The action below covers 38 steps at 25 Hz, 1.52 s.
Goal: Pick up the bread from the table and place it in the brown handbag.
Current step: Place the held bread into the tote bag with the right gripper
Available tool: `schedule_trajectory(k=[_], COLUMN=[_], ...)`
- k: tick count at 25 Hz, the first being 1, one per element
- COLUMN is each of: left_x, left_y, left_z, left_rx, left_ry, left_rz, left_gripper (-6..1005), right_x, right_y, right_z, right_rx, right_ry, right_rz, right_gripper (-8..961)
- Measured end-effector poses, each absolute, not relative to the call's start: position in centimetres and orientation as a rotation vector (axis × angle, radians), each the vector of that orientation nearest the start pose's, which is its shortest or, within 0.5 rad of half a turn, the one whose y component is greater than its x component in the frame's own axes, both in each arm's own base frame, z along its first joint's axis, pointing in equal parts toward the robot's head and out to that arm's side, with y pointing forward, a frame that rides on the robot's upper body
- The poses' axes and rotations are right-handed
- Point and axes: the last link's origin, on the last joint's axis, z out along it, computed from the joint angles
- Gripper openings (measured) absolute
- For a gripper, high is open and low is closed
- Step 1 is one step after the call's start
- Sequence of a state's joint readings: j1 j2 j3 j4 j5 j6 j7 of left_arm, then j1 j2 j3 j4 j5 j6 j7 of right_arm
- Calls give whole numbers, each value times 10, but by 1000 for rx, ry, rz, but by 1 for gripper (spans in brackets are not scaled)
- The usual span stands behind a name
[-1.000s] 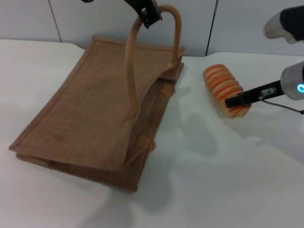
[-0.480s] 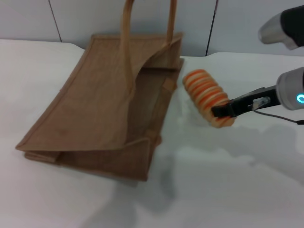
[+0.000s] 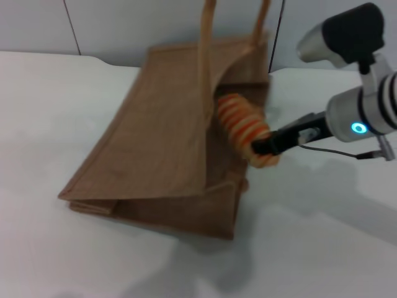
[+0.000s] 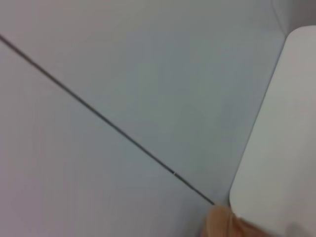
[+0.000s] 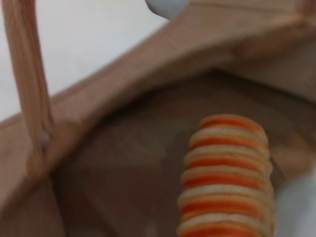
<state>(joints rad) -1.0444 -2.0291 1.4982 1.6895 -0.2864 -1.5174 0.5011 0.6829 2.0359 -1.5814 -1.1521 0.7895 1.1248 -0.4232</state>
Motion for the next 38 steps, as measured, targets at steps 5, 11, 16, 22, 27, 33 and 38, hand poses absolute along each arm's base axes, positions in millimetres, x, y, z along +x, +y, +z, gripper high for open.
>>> schedule_trajectory(k=[5, 11, 16, 22, 27, 33, 38], left_x=[50, 57, 67, 80, 85, 84, 82], left_y=[387, 379, 373, 368, 367, 367, 368], left_z=[43, 33, 29, 23, 22, 22, 22], left_rx=[-2331, -2383, -2399, -2415, -2421, -2422, -2422], left_ry=[56, 76, 106, 144, 158, 154, 148], left_rz=[284, 258, 231, 188, 163, 164, 164], left_gripper=[110, 110, 109, 108, 107, 105, 104], right_x=[140, 131, 131, 138, 136, 127, 128], right_y=[399, 415, 423, 426, 429, 428, 427], right_z=[-54, -61, -73, -79, -81, -85, -86], right_rx=[-2549, -2549, -2568, -2564, -2556, -2593, -2590], right_ry=[933, 872, 891, 905, 921, 931, 968], right_rz=[-96, -79, -58, -34, 3, 40, 51], right_gripper=[313, 302, 293, 276, 265, 257, 299])
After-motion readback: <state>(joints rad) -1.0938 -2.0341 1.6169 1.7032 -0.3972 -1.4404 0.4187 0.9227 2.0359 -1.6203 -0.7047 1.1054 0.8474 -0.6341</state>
